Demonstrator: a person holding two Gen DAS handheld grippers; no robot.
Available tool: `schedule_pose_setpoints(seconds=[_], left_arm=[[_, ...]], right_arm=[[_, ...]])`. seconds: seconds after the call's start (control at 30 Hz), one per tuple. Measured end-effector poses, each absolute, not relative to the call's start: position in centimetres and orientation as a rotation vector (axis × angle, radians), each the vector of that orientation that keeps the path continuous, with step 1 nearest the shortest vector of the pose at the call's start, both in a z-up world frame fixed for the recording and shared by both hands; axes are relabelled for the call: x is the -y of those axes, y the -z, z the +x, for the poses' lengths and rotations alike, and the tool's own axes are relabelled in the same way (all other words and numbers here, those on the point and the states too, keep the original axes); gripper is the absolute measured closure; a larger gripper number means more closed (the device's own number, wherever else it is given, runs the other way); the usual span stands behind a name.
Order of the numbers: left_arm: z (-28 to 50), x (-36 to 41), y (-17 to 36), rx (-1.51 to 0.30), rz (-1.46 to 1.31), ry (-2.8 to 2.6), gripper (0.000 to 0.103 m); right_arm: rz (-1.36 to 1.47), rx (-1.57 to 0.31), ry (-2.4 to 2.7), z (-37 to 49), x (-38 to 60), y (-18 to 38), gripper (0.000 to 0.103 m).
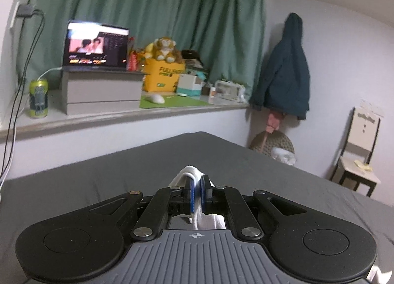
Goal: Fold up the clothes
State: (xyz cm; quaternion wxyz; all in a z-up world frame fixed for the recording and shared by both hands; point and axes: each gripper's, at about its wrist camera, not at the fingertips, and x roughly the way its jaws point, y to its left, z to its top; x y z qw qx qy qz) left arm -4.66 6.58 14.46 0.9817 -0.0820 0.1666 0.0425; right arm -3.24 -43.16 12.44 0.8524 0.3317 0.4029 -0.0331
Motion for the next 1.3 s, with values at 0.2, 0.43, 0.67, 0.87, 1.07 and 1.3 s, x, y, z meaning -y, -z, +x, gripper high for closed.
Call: schedule_pose_setpoints(seconds=[0.2,0.43,0.67,0.87,1.07,1.3], left_arm=[[-3.8,-7.3,-13.6,-0.365,-0.169,-0.116,0.098],[-3.0,-7.9,-12.7,-0.390,-0.162,-0.109,0.098],[-3.7,-7.1,-13.0,-0.328,-0.134,-0.013,0.098],[-5.9,-3.2,-13.8,-0.184,-0.030,0.407,0.098],[-6.4,2.7,-13.3,-0.329,0.014,0.880,0.098],[-7.0,7.5,-11.1,-0.693,0.282,1.040,0.098]], right_arm=[[0.427,-0.945,-0.036,0.7,39.6,-8.6,0.053],[-0.118,-1.173,-0.091,4.9,35.5,-2.6,0.077],[0.297,-1.016,-0.106,-1.2,44.4,-11.7,0.089],[0.311,-0.897,0.186,-13.1,53.9,-19.3,0.089],[0.346,-1.033,0.416,-19.6,58.3,-16.6,0.089],[0.287,-1.040,0.428,-15.1,56.4,-13.3,0.068]])
